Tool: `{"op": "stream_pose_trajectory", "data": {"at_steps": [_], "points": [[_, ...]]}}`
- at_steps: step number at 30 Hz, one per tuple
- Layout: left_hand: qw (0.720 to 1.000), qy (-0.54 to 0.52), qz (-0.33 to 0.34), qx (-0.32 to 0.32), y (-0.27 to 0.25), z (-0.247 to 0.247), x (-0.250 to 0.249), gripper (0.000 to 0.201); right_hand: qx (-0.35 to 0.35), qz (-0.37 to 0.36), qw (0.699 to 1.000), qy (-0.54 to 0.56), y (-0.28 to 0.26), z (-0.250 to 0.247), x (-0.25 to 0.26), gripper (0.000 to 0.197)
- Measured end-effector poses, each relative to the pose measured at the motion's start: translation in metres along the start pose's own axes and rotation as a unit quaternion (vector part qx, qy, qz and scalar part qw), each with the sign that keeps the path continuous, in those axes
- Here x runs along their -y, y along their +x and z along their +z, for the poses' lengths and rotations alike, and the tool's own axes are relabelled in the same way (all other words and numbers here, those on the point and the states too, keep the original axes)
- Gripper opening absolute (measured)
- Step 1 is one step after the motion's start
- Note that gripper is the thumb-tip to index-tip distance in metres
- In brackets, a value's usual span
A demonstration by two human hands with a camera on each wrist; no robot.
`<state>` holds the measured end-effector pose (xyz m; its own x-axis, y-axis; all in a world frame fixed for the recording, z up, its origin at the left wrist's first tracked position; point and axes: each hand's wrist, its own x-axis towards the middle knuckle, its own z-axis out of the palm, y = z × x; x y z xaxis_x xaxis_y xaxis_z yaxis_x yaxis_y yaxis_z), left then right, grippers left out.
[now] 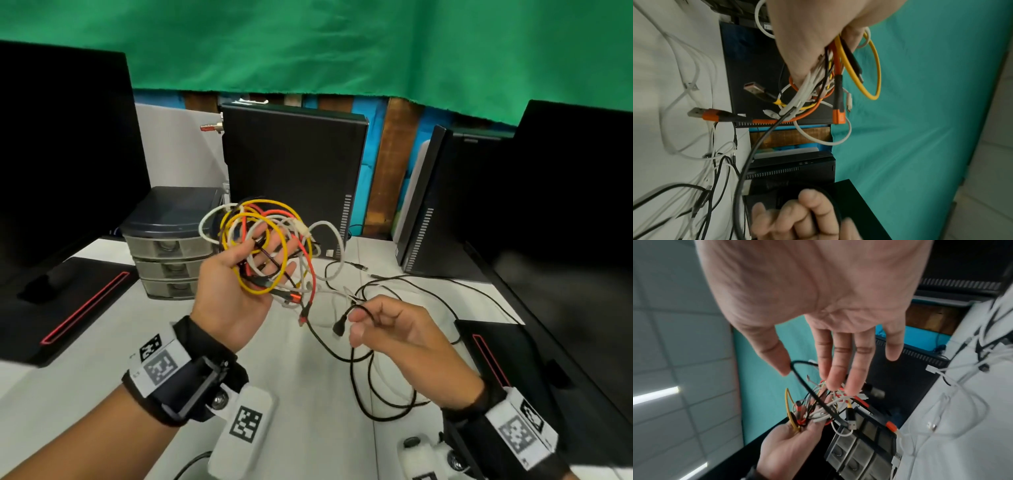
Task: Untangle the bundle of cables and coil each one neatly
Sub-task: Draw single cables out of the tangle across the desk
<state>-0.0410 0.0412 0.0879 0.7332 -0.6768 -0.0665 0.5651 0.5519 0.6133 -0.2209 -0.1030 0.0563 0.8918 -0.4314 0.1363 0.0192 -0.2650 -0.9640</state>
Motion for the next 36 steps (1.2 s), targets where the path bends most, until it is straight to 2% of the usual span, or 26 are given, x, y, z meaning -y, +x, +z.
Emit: {"op": "stream_pose_trajectory", "data": {"at_steps": [2,6,10,12,14,17,22,30,31,33,34,36], "points": [[1.000,0.015,-0.011,0.025,-0.002,0.000,0.003,0.042,-0.034,-0.011,0.999,-0.037,0.000,0.003,0.003,0.017],[0.995,0.050,-0.041,0.082,-0.004,0.002,0.003,0.040,-0.138,-0.040,0.989,-0.043,0.002,-0.004,0.008,0.026],[0.985,0.110,-0.074,0.111,-0.005,0.000,0.003,0.036,-0.268,-0.090,0.958,-0.046,0.002,-0.023,0.016,0.030],[0.976,0.123,-0.101,0.146,-0.006,-0.003,0.005,0.027,-0.294,-0.125,0.946,-0.047,0.000,-0.031,0.024,0.029],[0.965,0.118,-0.140,0.190,-0.004,-0.009,0.007,0.029,-0.306,-0.152,0.938,-0.055,-0.003,-0.036,0.031,0.026],[0.945,0.122,-0.183,0.241,-0.002,-0.017,0.011,0.036,-0.298,-0.173,0.937,-0.066,-0.006,-0.041,0.036,0.022],[0.932,0.189,-0.151,0.268,-0.001,-0.020,0.014,0.025,-0.256,-0.163,0.951,-0.065,-0.005,-0.035,0.035,0.014],[0.892,0.353,-0.099,0.265,-0.014,-0.007,0.023,0.043,-0.216,-0.191,0.951,-0.115,-0.007,-0.025,0.033,0.006],[0.884,0.375,-0.087,0.264,-0.016,-0.005,0.024,0.040,-0.207,-0.194,0.950,-0.128,-0.007,-0.024,0.033,0.005],[0.876,0.396,-0.069,0.267,-0.016,-0.004,0.027,0.019,-0.168,-0.189,0.956,-0.152,-0.008,-0.022,0.032,0.005],[0.870,0.408,-0.063,0.268,-0.017,-0.004,0.027,0.016,-0.141,-0.183,0.959,-0.163,-0.008,-0.021,0.031,0.004],[0.853,0.444,-0.055,0.267,-0.017,-0.005,0.029,0.025,-0.103,-0.176,0.962,-0.181,-0.007,-0.019,0.028,0.008]]}}
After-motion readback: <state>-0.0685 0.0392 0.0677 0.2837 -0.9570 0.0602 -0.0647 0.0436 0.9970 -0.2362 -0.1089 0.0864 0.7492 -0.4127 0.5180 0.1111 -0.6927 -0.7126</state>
